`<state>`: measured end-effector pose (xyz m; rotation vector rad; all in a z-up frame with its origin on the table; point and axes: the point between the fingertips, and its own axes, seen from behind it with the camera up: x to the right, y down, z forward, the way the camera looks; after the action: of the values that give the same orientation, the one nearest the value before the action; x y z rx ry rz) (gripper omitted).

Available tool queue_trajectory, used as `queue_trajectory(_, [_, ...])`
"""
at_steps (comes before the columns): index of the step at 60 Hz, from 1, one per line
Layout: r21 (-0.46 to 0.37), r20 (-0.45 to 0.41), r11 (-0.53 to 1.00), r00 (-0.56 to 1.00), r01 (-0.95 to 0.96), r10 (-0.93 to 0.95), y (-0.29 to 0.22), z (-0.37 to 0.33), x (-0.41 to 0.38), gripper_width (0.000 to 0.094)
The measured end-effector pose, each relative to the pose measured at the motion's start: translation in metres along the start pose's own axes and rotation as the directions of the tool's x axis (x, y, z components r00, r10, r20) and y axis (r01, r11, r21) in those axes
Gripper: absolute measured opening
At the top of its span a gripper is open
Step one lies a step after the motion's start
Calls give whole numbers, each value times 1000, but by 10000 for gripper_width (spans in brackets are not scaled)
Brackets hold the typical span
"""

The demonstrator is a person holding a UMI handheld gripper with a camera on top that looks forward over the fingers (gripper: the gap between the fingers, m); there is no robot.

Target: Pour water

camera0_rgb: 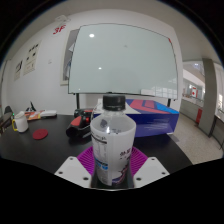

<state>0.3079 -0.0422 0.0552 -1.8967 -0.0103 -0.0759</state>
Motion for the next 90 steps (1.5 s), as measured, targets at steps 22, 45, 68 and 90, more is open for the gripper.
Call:
queue_trajectory(22, [43,-244,954,929,298,-279,-105,-12,-2,388])
queue_trajectory(45, [-48,-528,288,220,956,-820,-309,5,-193,387])
queue_trajectory(68, [13,-361,-573,-530,820,-767,-210,95,-427,387])
queue_trajectory(90, [48,-333,-506,-464,861,-821,-211,91,-436,389])
